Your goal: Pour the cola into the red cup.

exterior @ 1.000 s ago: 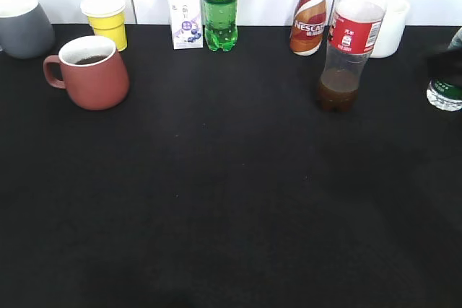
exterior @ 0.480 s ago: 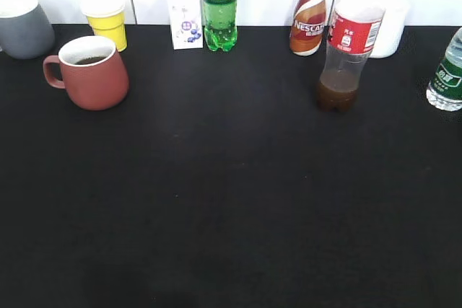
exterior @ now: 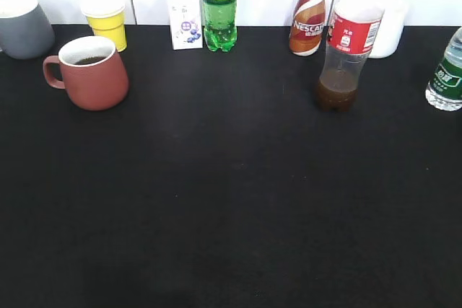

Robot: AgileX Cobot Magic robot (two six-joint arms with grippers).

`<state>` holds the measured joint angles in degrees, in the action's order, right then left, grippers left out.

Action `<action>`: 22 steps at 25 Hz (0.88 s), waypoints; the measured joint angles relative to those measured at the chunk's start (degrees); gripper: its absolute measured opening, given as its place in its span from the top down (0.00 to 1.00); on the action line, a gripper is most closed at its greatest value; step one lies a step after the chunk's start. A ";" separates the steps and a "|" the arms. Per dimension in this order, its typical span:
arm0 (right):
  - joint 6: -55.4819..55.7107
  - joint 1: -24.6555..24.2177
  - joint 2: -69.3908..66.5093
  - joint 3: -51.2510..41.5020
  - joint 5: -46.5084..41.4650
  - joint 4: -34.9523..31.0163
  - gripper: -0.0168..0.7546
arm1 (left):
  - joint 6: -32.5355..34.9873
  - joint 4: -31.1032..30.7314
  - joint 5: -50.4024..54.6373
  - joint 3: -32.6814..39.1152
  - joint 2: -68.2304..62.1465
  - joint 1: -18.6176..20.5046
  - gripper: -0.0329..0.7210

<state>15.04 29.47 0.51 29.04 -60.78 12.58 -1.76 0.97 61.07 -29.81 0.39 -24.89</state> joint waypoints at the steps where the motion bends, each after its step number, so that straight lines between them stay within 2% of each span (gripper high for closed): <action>1: 0.00 -1.47 0.00 0.00 0.00 -0.05 0.26 | 0.00 0.00 0.00 0.00 0.00 1.47 0.58; 5: 0.00 -12.61 0.00 0.00 0.00 -0.05 0.26 | 0.00 0.05 0.00 0.13 0.00 12.28 0.58; 9: 0.00 -20.43 0.00 0.00 0.07 -0.05 0.26 | 0.00 0.05 0.00 0.15 0.00 20.82 0.58; 12: 0.00 -22.46 0.00 0.00 0.09 -0.05 0.26 | 0.00 0.09 0.00 0.15 0.00 21.54 0.58; 22: 0.00 -22.58 0.00 0.00 0.13 -0.05 0.26 | 0.00 0.16 -0.05 0.20 0.00 21.54 0.58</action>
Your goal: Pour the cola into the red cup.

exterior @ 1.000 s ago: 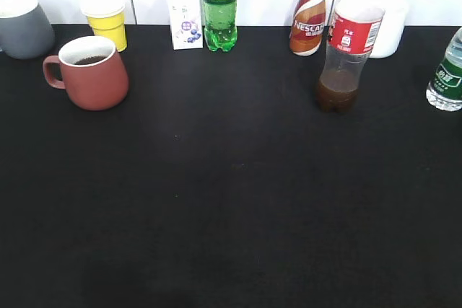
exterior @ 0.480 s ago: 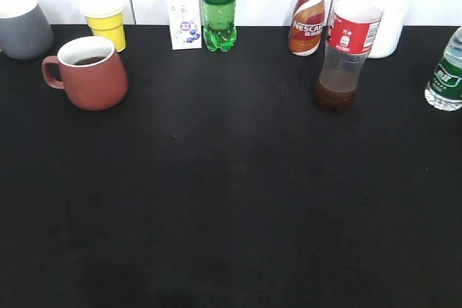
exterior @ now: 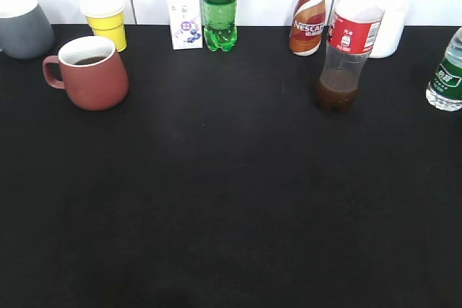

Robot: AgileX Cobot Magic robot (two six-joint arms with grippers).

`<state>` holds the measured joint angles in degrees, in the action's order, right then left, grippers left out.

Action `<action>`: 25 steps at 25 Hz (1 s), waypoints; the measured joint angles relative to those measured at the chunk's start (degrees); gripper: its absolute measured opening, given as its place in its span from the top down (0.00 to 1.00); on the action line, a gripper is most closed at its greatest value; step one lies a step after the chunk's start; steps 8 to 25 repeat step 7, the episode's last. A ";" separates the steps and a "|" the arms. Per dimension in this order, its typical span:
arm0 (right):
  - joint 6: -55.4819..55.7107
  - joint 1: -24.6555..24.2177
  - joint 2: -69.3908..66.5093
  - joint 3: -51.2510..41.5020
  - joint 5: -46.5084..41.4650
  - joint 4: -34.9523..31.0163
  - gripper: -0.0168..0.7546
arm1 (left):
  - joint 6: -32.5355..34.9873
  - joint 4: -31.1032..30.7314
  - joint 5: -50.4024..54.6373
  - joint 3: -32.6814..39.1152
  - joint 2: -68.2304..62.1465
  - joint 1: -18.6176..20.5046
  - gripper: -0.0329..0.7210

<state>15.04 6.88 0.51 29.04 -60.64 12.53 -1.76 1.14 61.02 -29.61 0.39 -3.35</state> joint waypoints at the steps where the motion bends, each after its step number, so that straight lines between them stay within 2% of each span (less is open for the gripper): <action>1: 0.00 0.00 0.00 0.00 0.00 0.00 0.26 | 0.00 0.00 0.00 0.00 0.00 0.00 0.58; 25: 0.00 0.00 0.00 0.00 0.02 0.00 0.26 | 0.00 0.00 0.00 0.00 0.00 0.00 0.58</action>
